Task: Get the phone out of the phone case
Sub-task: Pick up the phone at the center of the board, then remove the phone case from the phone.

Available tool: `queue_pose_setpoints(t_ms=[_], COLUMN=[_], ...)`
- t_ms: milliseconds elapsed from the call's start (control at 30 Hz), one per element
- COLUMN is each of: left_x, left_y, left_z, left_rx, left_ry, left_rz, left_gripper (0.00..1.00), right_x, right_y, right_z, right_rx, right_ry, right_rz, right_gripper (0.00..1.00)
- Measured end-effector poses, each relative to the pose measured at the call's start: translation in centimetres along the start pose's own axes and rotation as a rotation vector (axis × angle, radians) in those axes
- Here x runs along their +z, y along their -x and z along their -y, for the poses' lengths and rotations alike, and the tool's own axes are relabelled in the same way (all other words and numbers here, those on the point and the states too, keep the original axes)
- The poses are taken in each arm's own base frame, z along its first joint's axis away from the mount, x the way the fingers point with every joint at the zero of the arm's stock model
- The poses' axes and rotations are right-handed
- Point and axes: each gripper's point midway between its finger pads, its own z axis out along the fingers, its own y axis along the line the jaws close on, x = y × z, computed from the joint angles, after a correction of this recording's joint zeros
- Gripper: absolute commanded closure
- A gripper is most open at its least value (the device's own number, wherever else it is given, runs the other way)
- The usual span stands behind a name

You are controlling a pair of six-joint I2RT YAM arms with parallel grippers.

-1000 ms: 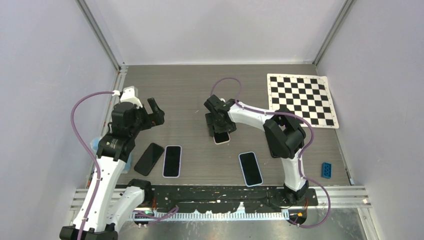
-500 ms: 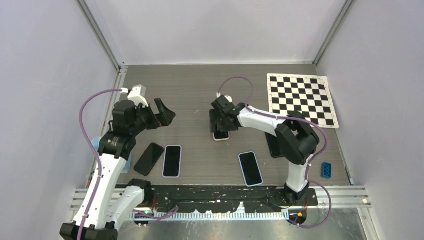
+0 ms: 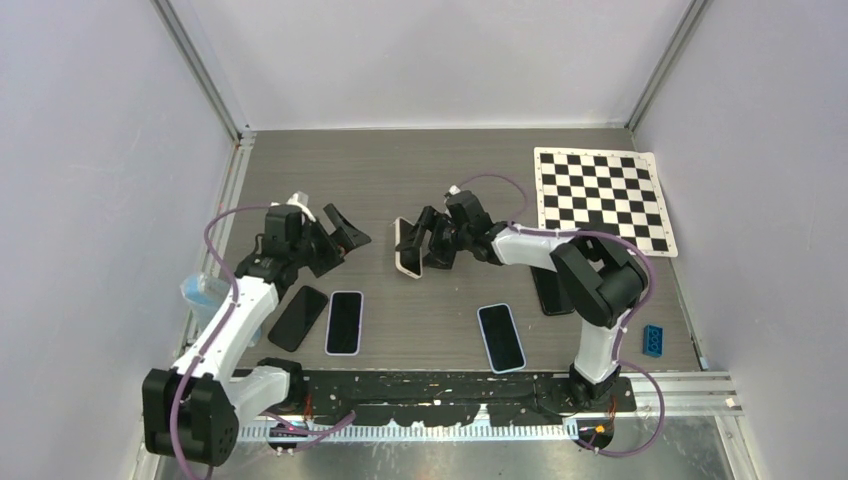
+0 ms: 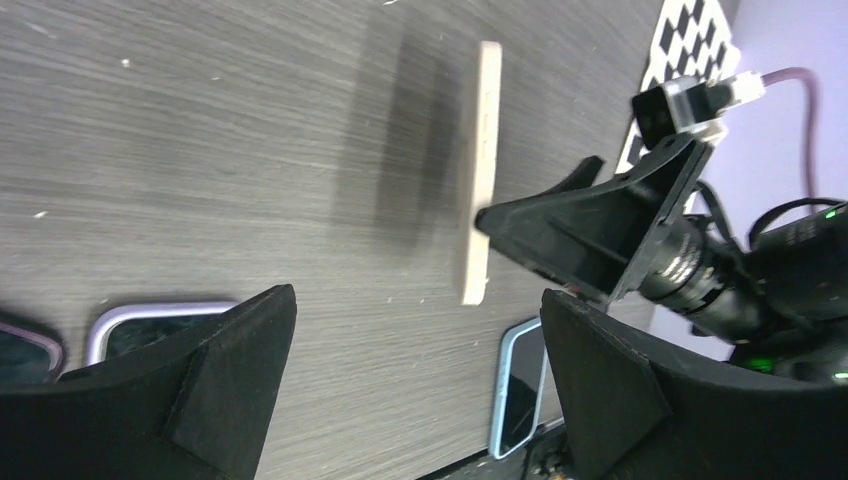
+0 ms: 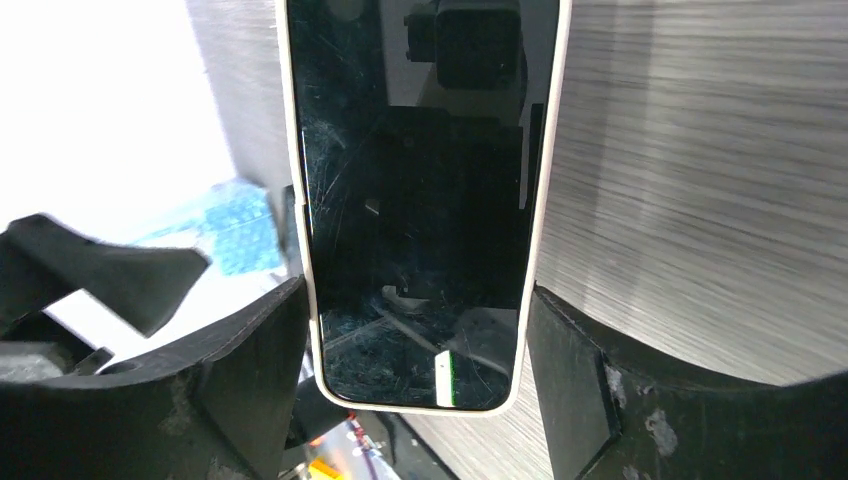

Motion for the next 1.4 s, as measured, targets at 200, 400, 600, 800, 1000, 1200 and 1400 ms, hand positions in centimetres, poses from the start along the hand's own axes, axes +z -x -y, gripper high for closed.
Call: queue_pose_setpoints(t_ms=[200,400,600,800,1000,1200,1400], left_x=[2.5,5.2,6.3,8.2,8.8,9.2,9.4], left_y=[0.5,1.0,2.5,2.3,0.4,0.0,-0.9], left_z=[0.6,1.3,3.0,2.4,0.8,0.7,-0.1], left_rx=[-0.037,-0.021,0.027,0.017,-0.027,-0.096,-0.161], left_ry=[-0.031,-0.03,-0.071,-0.027,0.04,0.047,0.065], left_rz=[-0.029,-0.117,-0.14,-0.22,-0.295,-0.292,-0.3], left_gripper=[0.06,0.09,0.1,0.19,0.43,0.52,0.57], right_x=[1.3,1.0,0.8,0.8,0.7,0.6,0.8], right_y=[-0.6,-0.9,-0.9,-1.8,-2.5,-2.5,-2.8], right_z=[-2.9,-4.5,-4.9,-4.3,-5.9,-7.1,-7.0], right_rx=[0.004,-0.048,-0.163,-0.277,-0.366,-0.398,-0.389], right_ry=[0.178,0.251,0.253,0.215,0.226,0.246,0.241], right_rz=[-0.058,-0.09,-0.109,-0.146,-0.161,-0.155,-0.162], right_gripper=[0.45,0.45,0.45,0.45,0.45,0.45,0.45])
